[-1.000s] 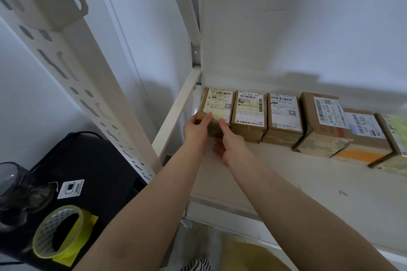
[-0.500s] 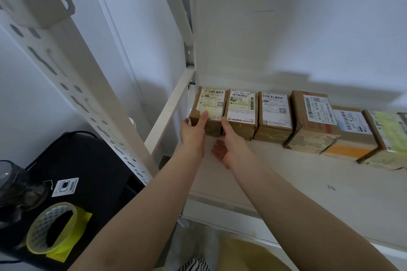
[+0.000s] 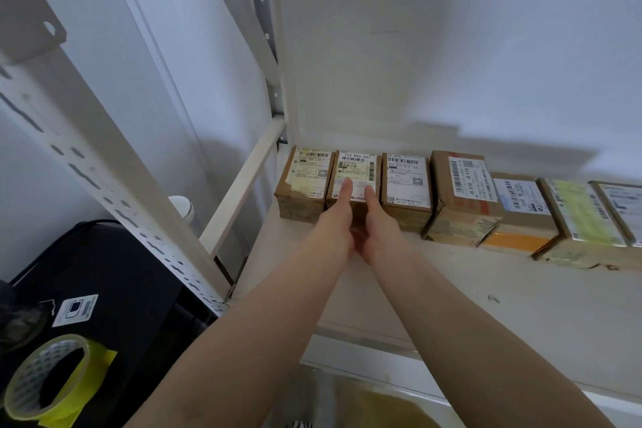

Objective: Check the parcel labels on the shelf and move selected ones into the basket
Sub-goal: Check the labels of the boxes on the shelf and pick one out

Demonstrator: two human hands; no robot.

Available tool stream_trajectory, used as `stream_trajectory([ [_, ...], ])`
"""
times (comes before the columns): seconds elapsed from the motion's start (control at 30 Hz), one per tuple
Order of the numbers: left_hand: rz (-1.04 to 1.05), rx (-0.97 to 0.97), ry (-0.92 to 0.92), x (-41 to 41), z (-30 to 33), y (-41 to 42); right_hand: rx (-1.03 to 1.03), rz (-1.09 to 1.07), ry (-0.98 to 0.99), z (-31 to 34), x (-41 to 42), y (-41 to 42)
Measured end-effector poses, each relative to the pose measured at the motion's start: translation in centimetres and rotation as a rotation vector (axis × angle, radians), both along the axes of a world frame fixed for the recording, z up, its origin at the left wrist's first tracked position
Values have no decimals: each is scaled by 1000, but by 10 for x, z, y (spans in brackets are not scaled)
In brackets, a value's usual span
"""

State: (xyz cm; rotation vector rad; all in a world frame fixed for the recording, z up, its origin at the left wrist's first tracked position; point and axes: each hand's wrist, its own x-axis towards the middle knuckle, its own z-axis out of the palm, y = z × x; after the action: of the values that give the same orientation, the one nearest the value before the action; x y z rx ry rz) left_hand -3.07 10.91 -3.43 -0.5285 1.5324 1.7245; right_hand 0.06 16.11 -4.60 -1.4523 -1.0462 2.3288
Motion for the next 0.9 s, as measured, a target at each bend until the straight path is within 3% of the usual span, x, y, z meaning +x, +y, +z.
stream_trajectory([
  [0.2,72,-66,28,-36,-93,19,49,5,-65,-8,-3,2],
  [0.33,84,-87,15,-43,-116,21,52,-6,-66,-10,-1,2],
  [0.63,103,132,60,9,-34,-13,69,16,67,-26,24,-10],
  [0.9,253,200,152,22,-37,-26,103,-94,160,-30,36,-21],
])
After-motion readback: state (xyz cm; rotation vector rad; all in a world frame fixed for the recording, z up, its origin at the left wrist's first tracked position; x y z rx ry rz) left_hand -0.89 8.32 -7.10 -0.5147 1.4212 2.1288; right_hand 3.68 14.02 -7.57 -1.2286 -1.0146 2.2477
